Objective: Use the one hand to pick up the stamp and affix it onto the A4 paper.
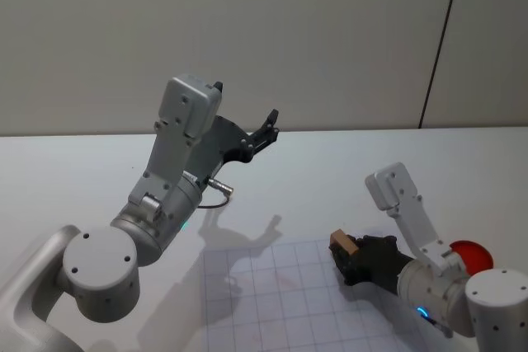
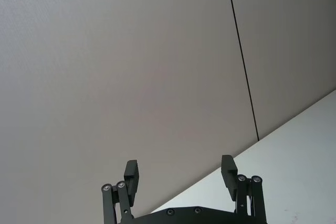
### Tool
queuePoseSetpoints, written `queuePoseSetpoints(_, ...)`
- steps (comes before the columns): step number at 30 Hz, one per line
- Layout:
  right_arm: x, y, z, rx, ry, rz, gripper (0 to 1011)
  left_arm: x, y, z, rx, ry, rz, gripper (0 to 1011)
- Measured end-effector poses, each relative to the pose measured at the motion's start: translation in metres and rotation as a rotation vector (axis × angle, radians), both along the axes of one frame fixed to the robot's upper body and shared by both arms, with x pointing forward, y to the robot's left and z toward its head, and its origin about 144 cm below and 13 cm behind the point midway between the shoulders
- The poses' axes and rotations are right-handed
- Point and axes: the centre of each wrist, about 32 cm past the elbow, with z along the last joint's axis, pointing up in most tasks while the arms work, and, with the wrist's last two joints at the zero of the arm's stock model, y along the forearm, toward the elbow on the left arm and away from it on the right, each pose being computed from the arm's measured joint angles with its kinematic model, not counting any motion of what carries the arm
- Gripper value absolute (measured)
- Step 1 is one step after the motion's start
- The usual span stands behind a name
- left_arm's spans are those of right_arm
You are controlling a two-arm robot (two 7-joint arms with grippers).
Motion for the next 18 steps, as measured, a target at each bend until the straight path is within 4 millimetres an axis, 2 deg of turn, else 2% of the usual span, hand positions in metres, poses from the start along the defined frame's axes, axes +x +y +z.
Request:
queuePoseSetpoints(13,0.001,-0.003,0.012,0.023,-0.026,-0.011,218,0.000,0.000,0.000,0.000,0.000,0.000,1001)
queuePoseSetpoints(18,0.001,-0.004,0.030,0.056,-0.084,-0.022,217,0.000,0.000,0.000,0.000,0.000,0.000,1001)
